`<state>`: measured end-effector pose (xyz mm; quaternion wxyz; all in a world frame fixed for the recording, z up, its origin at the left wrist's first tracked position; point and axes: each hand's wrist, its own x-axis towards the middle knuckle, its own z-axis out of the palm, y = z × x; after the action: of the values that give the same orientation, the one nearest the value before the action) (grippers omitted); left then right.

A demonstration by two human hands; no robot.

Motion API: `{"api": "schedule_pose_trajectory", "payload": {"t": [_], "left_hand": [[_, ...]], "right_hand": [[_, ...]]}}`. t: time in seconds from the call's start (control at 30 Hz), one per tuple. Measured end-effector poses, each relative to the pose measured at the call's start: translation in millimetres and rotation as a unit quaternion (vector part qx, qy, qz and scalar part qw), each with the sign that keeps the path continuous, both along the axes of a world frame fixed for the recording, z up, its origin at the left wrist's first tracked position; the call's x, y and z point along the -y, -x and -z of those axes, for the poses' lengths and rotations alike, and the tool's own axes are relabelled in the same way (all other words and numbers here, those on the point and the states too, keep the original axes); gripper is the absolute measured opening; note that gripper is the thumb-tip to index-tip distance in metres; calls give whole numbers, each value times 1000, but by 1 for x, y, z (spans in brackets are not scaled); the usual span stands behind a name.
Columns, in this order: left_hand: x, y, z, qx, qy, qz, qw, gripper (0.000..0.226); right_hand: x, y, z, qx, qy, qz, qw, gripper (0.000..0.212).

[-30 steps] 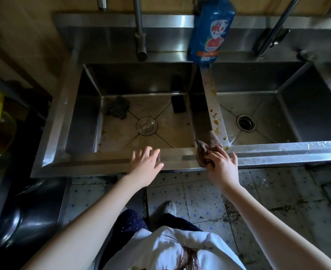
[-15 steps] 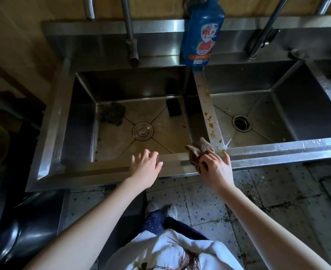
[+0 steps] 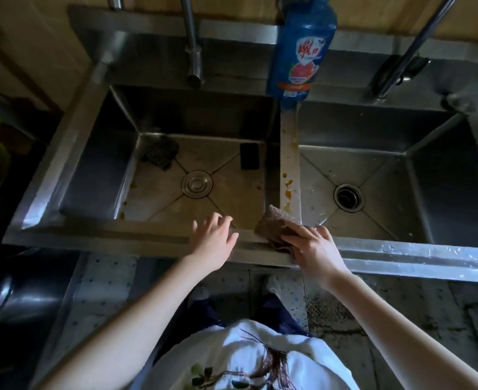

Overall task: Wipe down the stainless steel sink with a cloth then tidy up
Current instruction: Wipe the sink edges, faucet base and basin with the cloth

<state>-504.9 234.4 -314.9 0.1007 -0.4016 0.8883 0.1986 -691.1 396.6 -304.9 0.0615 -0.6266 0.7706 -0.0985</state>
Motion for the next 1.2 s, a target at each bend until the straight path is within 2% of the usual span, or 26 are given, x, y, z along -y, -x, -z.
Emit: {"api": "schedule_pose_trajectory", "payload": {"t": [0.23,0.37,0.53,0.63,0.77,0.97,1.1,1.2], "left_hand": [[-38,38,9,-50,28,-83,995,36],[-48,39,11,-36,57,-113,991,34],[-51,36,14,-45,83,-99,991,25],[-49,38,15,-28,67,-107,992,24],[-42,44,14,-30,16,-140,990,28],[-40,52,14,-24,22,-173,984,26],[-45,63,15,-22,21,-168,985,27],[-44,73,14,-34,29,-177,983,25]], "right_hand": [[12,53,11,-13,12,-162,987,55],[31,78,15,8,16,-185,983,54],[68,103,17,-11,22,-219,975,53],[90,119,13,-14,15,-216,976,50],[120,139,11,15,-22,-162,986,43],[138,141,14,89,-27,-92,991,33],[116,135,23,81,-16,-116,990,30],[100,132,27,52,16,-169,984,32]]}}
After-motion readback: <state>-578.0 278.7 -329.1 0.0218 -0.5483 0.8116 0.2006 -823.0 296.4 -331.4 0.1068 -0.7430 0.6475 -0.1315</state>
